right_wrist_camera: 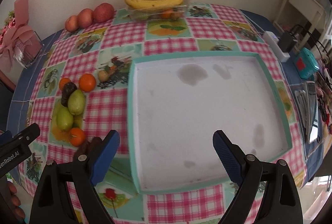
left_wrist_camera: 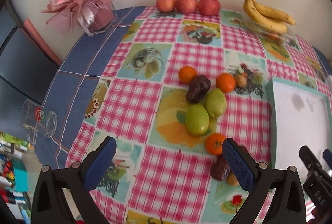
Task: Organize fruits
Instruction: 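Reach the right tool to the dark red date while the left tool reaches the green pear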
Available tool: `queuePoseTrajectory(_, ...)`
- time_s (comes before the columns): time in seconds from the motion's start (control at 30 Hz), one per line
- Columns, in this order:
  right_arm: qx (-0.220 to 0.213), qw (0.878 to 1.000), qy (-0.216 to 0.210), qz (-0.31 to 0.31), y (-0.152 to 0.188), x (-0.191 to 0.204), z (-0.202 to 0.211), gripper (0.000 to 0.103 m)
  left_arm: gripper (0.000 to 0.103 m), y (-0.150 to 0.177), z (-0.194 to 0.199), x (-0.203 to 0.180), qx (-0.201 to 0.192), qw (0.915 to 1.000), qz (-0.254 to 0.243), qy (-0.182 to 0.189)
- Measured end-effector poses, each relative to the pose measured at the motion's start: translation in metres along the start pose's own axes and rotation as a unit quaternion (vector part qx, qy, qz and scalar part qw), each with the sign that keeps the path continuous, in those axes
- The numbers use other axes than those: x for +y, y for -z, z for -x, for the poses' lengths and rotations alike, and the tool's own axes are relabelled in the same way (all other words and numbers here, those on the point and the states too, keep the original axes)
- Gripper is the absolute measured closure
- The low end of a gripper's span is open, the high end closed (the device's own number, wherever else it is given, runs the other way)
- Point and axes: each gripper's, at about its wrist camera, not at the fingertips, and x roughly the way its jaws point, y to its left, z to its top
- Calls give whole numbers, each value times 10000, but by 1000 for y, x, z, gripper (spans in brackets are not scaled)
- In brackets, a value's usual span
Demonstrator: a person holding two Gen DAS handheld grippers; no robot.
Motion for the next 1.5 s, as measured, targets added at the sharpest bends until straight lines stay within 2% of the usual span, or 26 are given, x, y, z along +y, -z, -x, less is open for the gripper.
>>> queuePoseTrajectory(0.23,34,9994,-335,93,-14,28,-9,11,0,-21,-4,28,-336,9967,642,372)
queuePoseTrajectory(0.37,-52,9980,-549,312,-16,48,-8,11,0,-23,2,47,-724,9928,899,316)
queuePoseTrajectory(0.5,-195,9956,-848,334,-17,61,-3,11,0,-25,8,65,-1100,9881,1070,40)
queuePoseTrajectory(0.77,-255,9934,-1032,437,-15,81,-7,11,0,-24,3,85,-1006,9891,1071,120)
queuePoseTrajectory(0.97,-154,9922,-1141,470,-14,88,-12,11,0,-21,15,100,-1378,9829,1215,141)
queuePoseTrajectory(1.03,-146,9921,-1132,525,-13,92,-12,11,0,-22,20,104,-1465,9804,1280,307)
queuePoseTrajectory(1.13,-144,9920,-1143,526,-13,91,-13,12,0,-25,14,103,-1277,9802,1363,666)
queuePoseTrajectory(1.23,-124,9929,-1079,493,-14,88,-14,14,0,-28,1,95,-945,9837,1330,758)
queuePoseTrajectory(1.33,-63,9932,-1049,496,-13,85,-17,25,1,-28,-8,82,-738,9863,1205,851)
queuePoseTrajectory(1.5,280,9923,-1098,506,-7,83,-29,29,9,-28,-23,57,-366,9891,932,1081)
